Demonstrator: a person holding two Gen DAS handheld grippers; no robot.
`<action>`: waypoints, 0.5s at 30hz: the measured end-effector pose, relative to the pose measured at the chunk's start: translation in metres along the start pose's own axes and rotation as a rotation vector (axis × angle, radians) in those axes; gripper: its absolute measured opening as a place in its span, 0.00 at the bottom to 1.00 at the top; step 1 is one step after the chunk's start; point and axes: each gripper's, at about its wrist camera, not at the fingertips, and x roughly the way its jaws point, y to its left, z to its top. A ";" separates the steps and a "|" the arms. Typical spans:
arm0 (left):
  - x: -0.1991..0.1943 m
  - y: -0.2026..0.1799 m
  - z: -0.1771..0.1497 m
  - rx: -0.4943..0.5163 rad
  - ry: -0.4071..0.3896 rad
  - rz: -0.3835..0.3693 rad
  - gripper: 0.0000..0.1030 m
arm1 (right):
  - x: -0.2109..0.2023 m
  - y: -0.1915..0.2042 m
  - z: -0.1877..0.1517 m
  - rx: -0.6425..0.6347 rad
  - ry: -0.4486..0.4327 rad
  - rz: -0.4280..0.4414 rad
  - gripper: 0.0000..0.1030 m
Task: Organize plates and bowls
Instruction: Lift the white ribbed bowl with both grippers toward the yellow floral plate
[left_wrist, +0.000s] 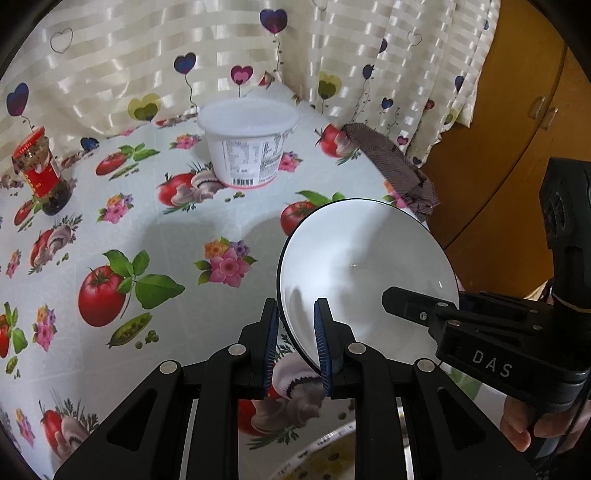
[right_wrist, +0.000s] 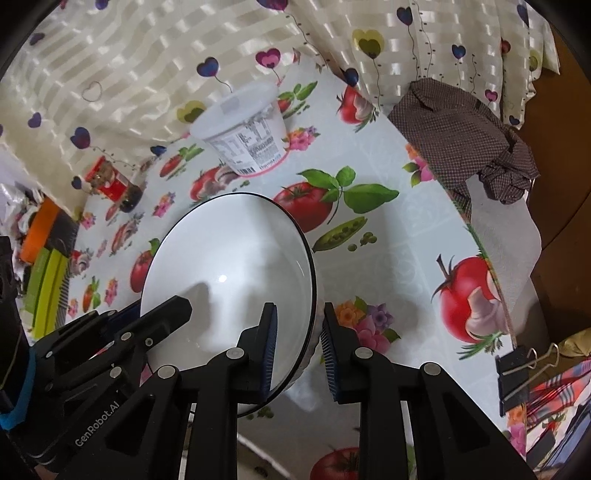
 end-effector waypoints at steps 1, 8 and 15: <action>-0.004 -0.002 0.000 0.001 -0.003 -0.001 0.20 | -0.004 0.001 -0.001 -0.002 -0.003 0.001 0.22; -0.032 -0.011 -0.008 0.008 -0.028 -0.010 0.20 | -0.033 0.006 -0.012 -0.002 -0.024 0.019 0.22; -0.061 -0.021 -0.023 0.013 -0.057 -0.020 0.20 | -0.065 0.013 -0.032 -0.014 -0.048 0.032 0.22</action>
